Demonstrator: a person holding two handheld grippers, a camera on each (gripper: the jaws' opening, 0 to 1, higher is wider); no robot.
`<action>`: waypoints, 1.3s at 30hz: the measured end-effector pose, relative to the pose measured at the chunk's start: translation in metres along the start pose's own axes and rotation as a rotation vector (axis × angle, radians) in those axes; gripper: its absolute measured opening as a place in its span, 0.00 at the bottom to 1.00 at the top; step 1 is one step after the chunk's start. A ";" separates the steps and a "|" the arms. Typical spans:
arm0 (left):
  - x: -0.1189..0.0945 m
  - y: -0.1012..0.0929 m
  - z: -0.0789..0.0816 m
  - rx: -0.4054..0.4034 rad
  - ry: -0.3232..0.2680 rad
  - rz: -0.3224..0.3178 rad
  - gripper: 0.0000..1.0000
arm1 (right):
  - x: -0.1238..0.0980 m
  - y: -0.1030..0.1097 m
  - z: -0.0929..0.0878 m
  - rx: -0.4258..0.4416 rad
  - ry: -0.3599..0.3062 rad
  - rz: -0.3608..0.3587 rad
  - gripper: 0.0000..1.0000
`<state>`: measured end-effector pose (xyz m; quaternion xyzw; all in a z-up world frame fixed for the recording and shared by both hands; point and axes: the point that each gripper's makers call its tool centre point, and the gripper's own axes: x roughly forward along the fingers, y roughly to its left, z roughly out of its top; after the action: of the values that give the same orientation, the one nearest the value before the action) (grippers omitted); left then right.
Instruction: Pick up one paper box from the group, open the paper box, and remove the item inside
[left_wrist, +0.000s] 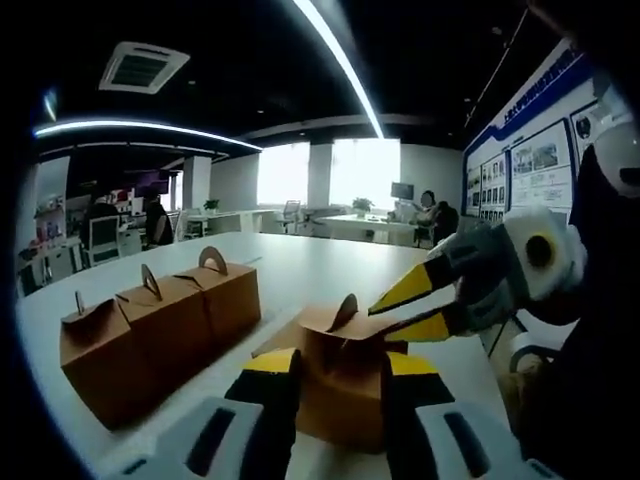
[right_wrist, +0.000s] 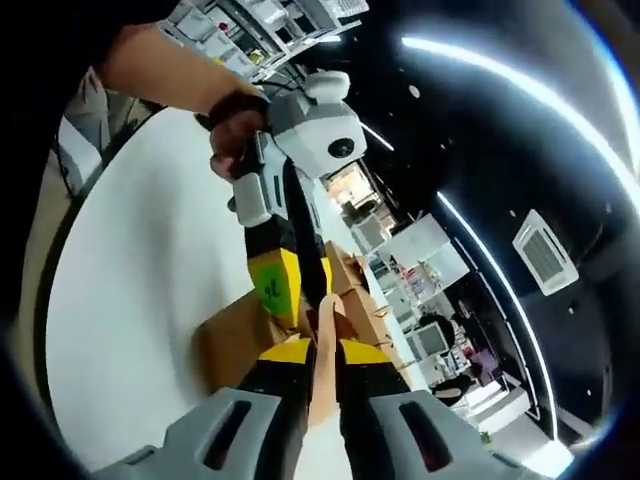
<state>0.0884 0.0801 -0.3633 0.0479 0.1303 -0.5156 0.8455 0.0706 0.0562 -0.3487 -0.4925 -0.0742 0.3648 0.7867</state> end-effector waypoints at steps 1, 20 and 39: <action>0.000 0.000 0.000 0.001 0.000 0.001 0.34 | 0.000 0.001 0.000 -0.010 0.005 -0.003 0.09; -0.001 0.003 -0.001 -0.007 0.005 0.021 0.31 | -0.018 -0.028 -0.005 0.345 -0.058 -0.252 0.03; 0.003 0.004 0.000 -0.007 0.009 0.043 0.29 | -0.047 -0.051 -0.076 1.510 -0.270 -0.336 0.03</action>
<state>0.0931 0.0789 -0.3642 0.0499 0.1346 -0.4967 0.8560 0.0980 -0.0419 -0.3337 0.2420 0.0256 0.2492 0.9374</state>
